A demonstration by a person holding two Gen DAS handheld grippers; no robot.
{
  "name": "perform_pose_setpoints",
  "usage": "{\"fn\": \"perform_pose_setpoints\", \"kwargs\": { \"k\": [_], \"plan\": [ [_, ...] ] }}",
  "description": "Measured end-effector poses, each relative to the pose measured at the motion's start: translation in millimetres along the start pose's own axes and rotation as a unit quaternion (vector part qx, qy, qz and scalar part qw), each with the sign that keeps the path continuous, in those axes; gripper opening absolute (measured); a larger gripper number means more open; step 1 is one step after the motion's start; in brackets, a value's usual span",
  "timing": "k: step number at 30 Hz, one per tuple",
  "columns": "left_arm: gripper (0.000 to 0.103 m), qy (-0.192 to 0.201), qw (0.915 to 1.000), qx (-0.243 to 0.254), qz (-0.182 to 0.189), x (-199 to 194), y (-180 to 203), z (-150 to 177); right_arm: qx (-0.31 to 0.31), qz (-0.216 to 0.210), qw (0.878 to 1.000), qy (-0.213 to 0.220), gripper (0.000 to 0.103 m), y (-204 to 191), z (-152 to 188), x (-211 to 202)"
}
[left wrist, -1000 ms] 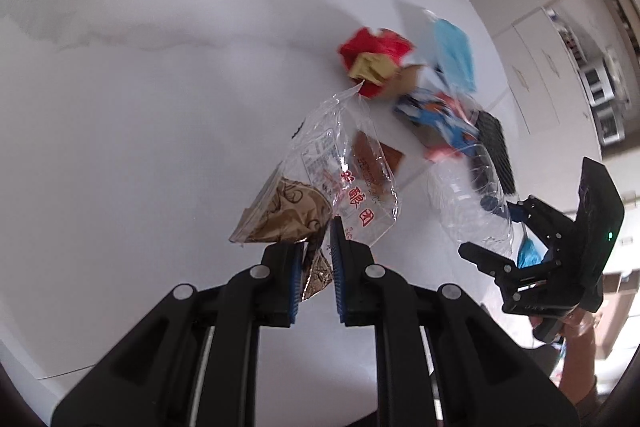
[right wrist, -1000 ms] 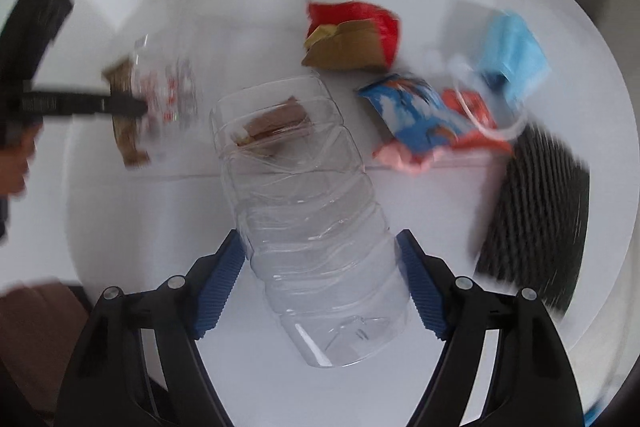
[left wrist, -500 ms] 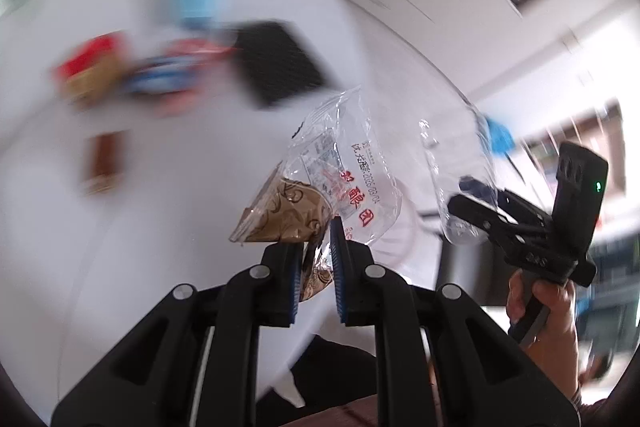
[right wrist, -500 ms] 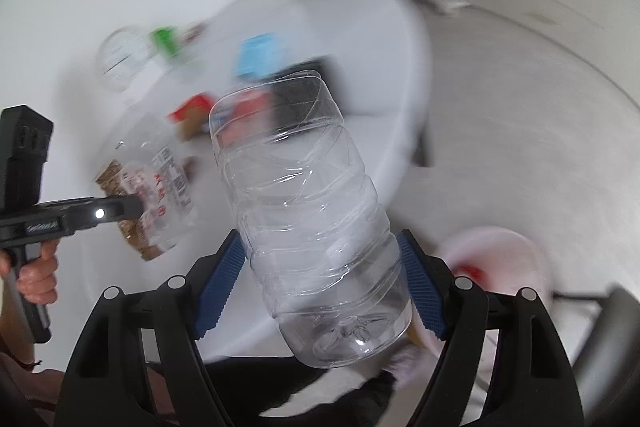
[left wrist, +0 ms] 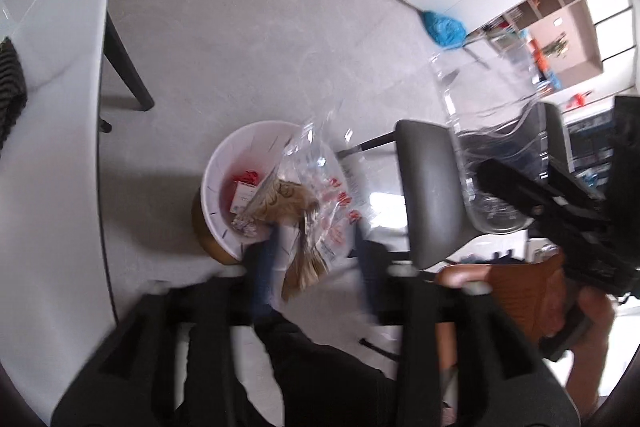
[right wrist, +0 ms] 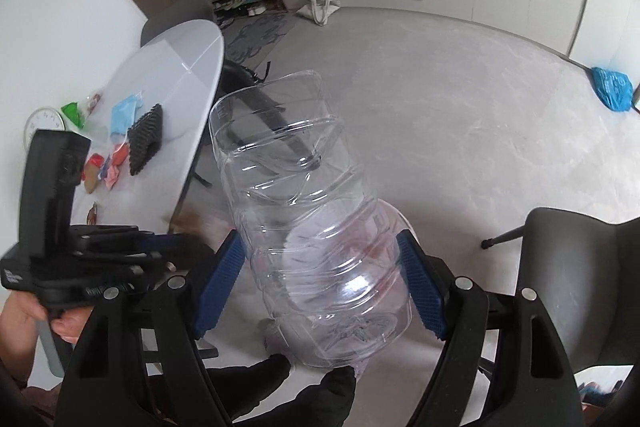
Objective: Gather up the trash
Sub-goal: 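Drop the plastic bag into the bin with the left tool while the right drops the bottle, then grasp the brown snack wrapper with the left tool while the right grasps the black mesh pad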
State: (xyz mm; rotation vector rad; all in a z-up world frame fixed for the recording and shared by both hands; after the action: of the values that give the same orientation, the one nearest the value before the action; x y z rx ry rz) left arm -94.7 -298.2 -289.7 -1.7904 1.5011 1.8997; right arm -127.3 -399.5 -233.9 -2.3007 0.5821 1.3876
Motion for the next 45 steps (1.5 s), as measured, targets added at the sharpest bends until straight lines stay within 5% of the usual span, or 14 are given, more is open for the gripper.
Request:
{"fn": "perform_pose_setpoints", "kwargs": {
  "k": [12,18,23,45],
  "plan": [
    [0.094,0.042,0.9985,-0.013,-0.032,-31,13,0,0.0,-0.009,1.0,-0.014,0.078,16,17,9],
    [0.095,0.082,0.9925,-0.012,-0.09,-69,-8,-2,-0.015,-0.008,0.999,-0.04,0.081,-3,32,33],
    [0.095,0.102,0.9875,-0.018,-0.119,-99,-19,6,-0.024,0.007,0.998,-0.055,0.097,-23,42,50],
    [0.095,0.14,0.9785,-0.045,-0.145,-162,-69,45,-0.005,0.043,0.998,-0.044,0.101,-80,24,-4]
  ]
}}
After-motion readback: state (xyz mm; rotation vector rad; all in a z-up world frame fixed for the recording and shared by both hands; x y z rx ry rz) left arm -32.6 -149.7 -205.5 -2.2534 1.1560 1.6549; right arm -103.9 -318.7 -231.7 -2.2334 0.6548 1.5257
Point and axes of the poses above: each gripper's, at about its wrist camera, not at the fingertips, and x roughly the way its jaws point, y to its right, z to its underside, the point moved 10 cm from there along x, roughly the way its jaws point, and after that the axes turned 11 degrees about z, right-handed, at the moved point
